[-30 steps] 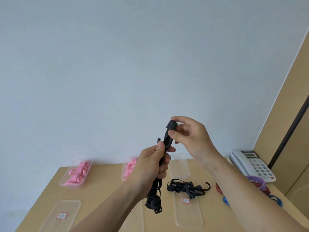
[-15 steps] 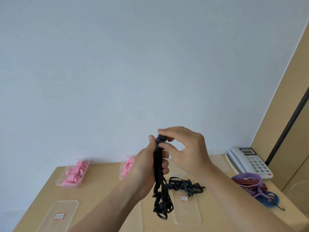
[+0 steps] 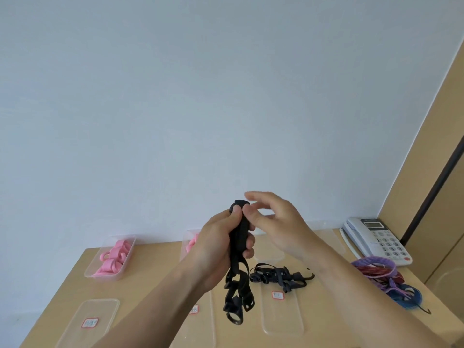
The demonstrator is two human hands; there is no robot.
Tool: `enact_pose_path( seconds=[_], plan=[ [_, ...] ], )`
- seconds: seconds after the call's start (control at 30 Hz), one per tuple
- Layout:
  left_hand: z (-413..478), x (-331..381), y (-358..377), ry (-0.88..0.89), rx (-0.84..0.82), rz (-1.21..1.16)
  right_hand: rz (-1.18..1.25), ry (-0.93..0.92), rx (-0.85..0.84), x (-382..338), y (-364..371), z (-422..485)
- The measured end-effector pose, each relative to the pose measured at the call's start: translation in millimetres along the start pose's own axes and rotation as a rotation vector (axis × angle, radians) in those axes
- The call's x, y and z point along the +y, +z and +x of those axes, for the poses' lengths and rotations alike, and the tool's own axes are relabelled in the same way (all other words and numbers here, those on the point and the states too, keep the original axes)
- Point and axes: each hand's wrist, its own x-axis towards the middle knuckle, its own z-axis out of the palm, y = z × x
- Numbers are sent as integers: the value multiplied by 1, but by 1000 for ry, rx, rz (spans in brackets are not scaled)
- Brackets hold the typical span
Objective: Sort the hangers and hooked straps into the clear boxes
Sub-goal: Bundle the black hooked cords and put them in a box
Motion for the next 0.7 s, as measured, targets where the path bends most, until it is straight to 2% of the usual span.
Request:
enact_pose_path(
  seconds=[0.1, 0.23, 0.47, 0.7],
  plan=[
    [-1, -1, -1, -11, -85, 0, 177, 66, -154, -1, -7, 7],
    [0, -1, -2, -19, -118, 16, 304, 6, -128, -1, -10, 9],
    [-4, -15, -7, -63, -34, 131, 311, -63, 164, -3, -15, 23],
    [-1, -25, 3, -102, 78, -138, 159, -179, 351, 1, -3, 23]
  ],
)
